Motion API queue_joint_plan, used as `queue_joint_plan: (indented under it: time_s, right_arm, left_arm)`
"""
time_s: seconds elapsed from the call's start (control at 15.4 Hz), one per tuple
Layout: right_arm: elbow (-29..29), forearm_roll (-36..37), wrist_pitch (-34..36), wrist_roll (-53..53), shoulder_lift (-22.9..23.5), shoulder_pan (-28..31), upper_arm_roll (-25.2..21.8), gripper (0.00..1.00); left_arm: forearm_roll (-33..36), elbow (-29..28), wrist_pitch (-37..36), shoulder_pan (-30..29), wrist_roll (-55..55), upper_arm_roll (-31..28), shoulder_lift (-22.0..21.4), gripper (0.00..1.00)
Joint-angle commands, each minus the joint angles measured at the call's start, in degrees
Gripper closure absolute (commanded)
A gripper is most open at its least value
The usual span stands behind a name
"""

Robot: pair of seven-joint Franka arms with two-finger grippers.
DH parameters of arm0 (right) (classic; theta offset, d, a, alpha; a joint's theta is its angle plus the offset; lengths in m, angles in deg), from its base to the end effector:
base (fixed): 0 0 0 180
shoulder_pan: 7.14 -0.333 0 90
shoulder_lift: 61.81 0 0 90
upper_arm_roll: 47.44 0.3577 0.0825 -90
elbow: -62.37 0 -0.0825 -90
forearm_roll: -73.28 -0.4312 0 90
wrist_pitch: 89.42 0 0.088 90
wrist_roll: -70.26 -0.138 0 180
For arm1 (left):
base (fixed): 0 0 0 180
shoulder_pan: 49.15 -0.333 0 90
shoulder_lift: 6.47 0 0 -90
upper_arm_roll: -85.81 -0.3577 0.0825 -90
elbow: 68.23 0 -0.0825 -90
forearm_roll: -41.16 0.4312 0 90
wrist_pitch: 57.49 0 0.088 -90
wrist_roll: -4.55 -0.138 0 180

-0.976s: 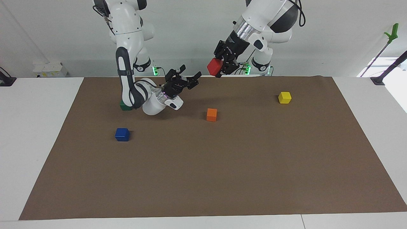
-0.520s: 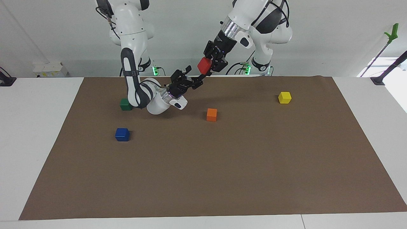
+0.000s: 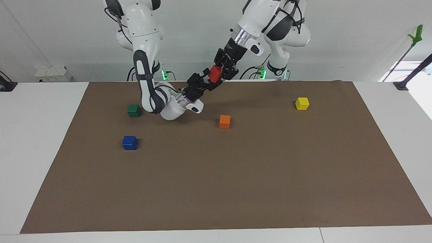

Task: Transfer red block to right arm and stack on blue block
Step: 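Bring the red cube to the right gripper and close the right gripper, then open the left gripper and withdraw it while the right gripper holds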

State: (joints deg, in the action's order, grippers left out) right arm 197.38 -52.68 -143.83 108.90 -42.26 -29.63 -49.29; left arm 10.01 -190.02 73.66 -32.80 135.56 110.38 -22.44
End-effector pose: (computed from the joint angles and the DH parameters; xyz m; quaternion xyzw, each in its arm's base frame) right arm 0.4582 0.3151 0.3363 -0.3686 0.0484 0.2090 0.9045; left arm 0.3994 -0.4020 0.5629 0.5842 0.7638 -0.1634 0.2204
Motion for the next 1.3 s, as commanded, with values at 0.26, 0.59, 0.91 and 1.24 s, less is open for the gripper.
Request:
queue_joint_plan:
  time_s: [0.26, 0.59, 0.91, 1.24]
  right_arm:
    - [-2.2, -0.6, -1.7, -2.8, 0.4, 0.2, 0.2, 0.06]
    - [-2.2, 0.0, -3.7, 0.2, 0.1, 0.3, 0.0, 1.0]
    - [-2.6, 0.6, -3.9, 0.0, -0.3, 0.6, 0.0, 1.0]
    - [-3.2, 0.7, -4.5, -1.0, -0.7, 0.7, 0.0, 1.0]
  left_arm:
    - [-1.7, -3.6, 0.8, 1.3, 0.0, -0.8, -3.2, 1.0]
    - [-1.7, -4.0, 0.6, 1.3, 0.0, -0.8, -3.5, 1.0]
    - [-1.5, -3.1, 0.3, 1.8, -0.7, -0.8, -3.4, 0.01]
    - [-0.9, -1.2, -2.4, -0.3, -1.5, -1.9, -4.2, 0.0]
